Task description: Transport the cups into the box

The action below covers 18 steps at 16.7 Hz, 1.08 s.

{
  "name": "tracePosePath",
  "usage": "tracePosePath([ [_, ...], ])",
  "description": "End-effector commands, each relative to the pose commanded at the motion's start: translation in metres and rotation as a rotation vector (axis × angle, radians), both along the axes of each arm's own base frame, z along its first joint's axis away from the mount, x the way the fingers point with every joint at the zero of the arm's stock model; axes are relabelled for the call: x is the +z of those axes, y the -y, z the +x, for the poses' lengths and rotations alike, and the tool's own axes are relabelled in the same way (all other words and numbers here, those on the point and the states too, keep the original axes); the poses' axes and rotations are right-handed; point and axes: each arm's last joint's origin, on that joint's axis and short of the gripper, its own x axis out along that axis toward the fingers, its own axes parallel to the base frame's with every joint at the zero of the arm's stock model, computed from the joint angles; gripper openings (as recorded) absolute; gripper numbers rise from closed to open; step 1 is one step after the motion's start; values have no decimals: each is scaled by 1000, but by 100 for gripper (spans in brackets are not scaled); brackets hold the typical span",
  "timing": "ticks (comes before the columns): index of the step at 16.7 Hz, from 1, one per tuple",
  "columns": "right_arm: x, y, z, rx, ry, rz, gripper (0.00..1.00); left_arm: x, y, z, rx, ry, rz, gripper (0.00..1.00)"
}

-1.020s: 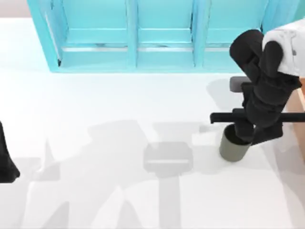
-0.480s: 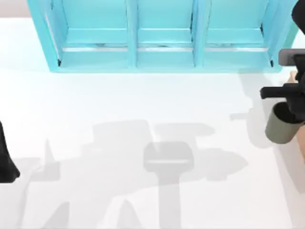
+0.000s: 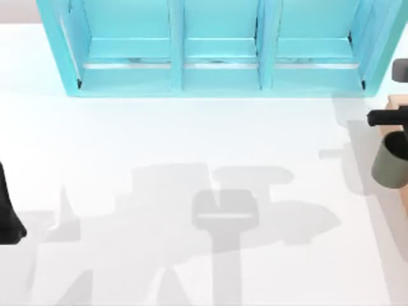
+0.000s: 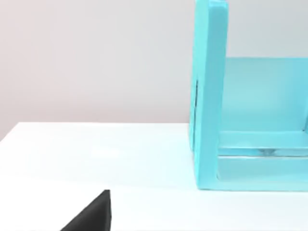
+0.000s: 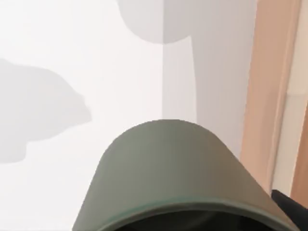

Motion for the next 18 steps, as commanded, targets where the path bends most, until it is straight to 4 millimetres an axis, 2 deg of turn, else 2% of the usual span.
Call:
tracePosePath([
  [2,3,11,3,1,5,-1,0,0,0,0,0,0,0,100],
  [4,9,33,8,10,14,-2,0,0,0,0,0,0,0,100],
  [7,20,88,8,15,38,-10,0,0,0,0,0,0,0,100],
  [9,29,130,2,5,53,-21,0,0,0,0,0,0,0,100],
  [11,37,161,-7,1,69,-34,0,0,0,0,0,0,0,100],
  [14,44,180,-16,0,87,-49,0,0,0,0,0,0,0,100],
  [18,42,179,-15,2,81,-48,0,0,0,0,0,0,0,100],
])
